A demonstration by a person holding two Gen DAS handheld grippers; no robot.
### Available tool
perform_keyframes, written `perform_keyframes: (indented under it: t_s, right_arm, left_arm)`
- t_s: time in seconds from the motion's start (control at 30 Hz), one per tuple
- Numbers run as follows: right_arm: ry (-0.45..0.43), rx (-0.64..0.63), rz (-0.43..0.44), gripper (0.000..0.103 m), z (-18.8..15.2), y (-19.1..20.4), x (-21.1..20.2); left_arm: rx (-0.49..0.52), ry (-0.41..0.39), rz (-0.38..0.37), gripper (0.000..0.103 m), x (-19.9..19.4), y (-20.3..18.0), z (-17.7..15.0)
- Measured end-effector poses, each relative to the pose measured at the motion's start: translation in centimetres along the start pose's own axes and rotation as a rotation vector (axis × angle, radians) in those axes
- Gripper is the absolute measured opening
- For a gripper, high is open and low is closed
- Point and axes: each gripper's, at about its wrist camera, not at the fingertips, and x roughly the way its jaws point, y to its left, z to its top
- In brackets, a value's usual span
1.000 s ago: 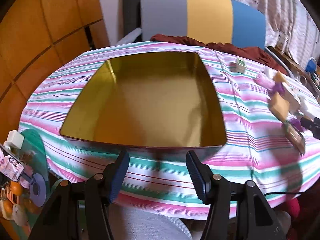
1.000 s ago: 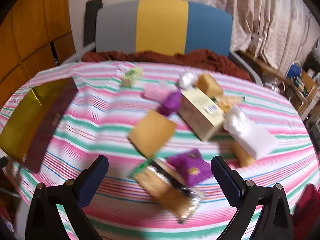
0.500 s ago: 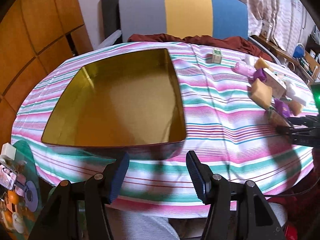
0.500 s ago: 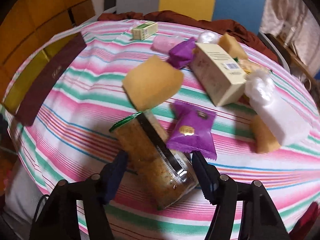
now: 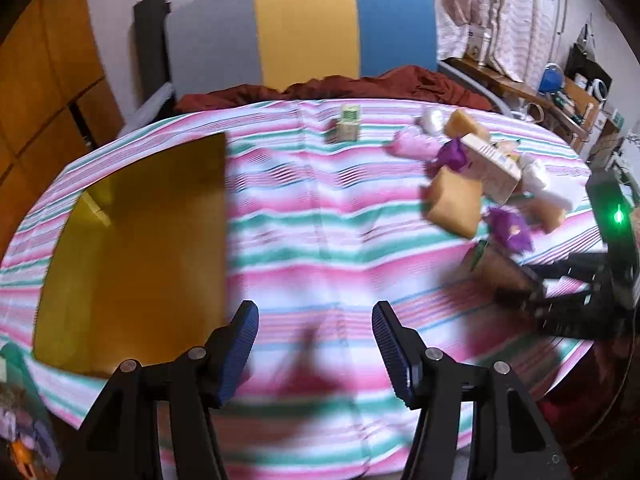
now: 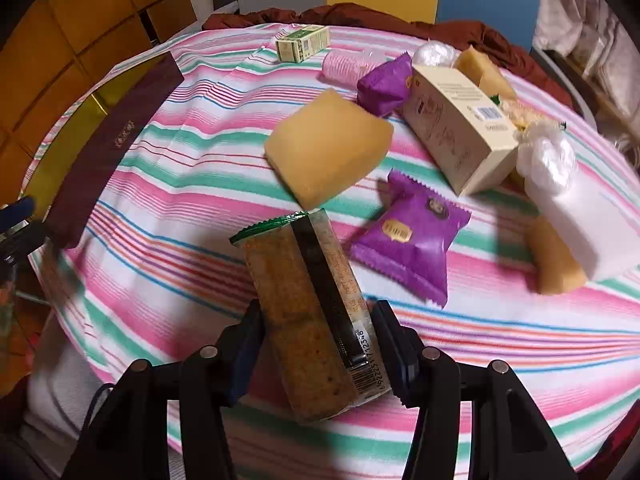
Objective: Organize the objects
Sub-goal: 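Grasp the cracker packet with the right tool while the left tool grasps the yellow sponge, then carry the yellow sponge and cracker packet into the gold tray with both tools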
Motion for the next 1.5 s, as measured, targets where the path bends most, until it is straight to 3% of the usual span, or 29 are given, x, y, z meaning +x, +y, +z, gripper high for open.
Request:
perform_keyframes:
  t_s: [0.13, 0.27, 0.33, 0.43, 0.5, 0.67, 0.73, 0.83, 0.9, 1.03, 1.13, 1.27, 1.5]
  right_arm:
    - [0.015, 0.048, 0.000, 0.055, -0.1, -0.9, -0.2]
    - [0.013, 0.089, -0.079, 0.055, -0.2, -2.2, -0.6]
    - [0.016, 0.121, -0.080, 0.055, -0.3, -3.0, -0.7]
    - [0.027, 0.177, -0.057, 0.055, -0.4, -3.9, -0.6]
    - [0.028, 0.188, -0.058, 0.055, -0.4, -4.2, -0.6]
    - [0.029, 0.213, -0.050, 0.055, -0.4, -4.7, -0.7]
    - [0.030, 0.219, -0.047, 0.056, -0.4, -4.7, -0.6]
    - [0.030, 0.213, -0.052, 0.056, -0.4, -4.5, -0.5]
    - [0.024, 0.209, -0.047, 0.056, -0.3, -4.3, -0.5]
    - [0.015, 0.204, -0.023, 0.055, -0.2, -3.8, -0.5]
    - [0.004, 0.177, -0.031, 0.050, -0.1, -3.5, -0.3]
    - [-0.012, 0.167, 0.023, 0.049, 0.6, -3.0, 0.0]
    - [-0.024, 0.153, 0.068, 0.049, 0.4, -1.9, 0.2]
  left_arm:
    - [0.053, -0.002, -0.064, 0.060, 1.7, -2.6, 2.6]
    - [0.124, 0.020, -0.139, 0.061, 5.0, -5.7, 5.1]
    - [0.142, 0.067, -0.155, 0.065, 7.0, -7.2, 6.1]
    - [0.153, 0.101, -0.221, 0.082, 9.3, -9.0, 7.2]
    - [0.168, 0.079, -0.249, 0.085, 9.8, -10.1, 7.6]
    - [0.275, 0.069, -0.188, 0.086, 11.5, -12.5, 7.7]
    - [0.245, 0.082, -0.219, 0.085, 12.1, -12.2, 7.7]
    - [0.240, 0.066, -0.266, 0.074, 12.3, -11.7, 7.2]
    - [0.273, 0.039, -0.300, 0.055, 11.6, -11.8, 6.3]
    - [0.305, 0.009, -0.274, 0.053, 10.3, -11.6, 5.2]
    - [0.272, -0.022, -0.287, 0.053, 8.6, -10.0, 4.8]
    - [0.226, -0.068, -0.305, 0.053, 6.5, -7.4, 4.3]
    - [0.042, -0.086, -0.325, 0.053, 3.8, -0.8, 3.4]
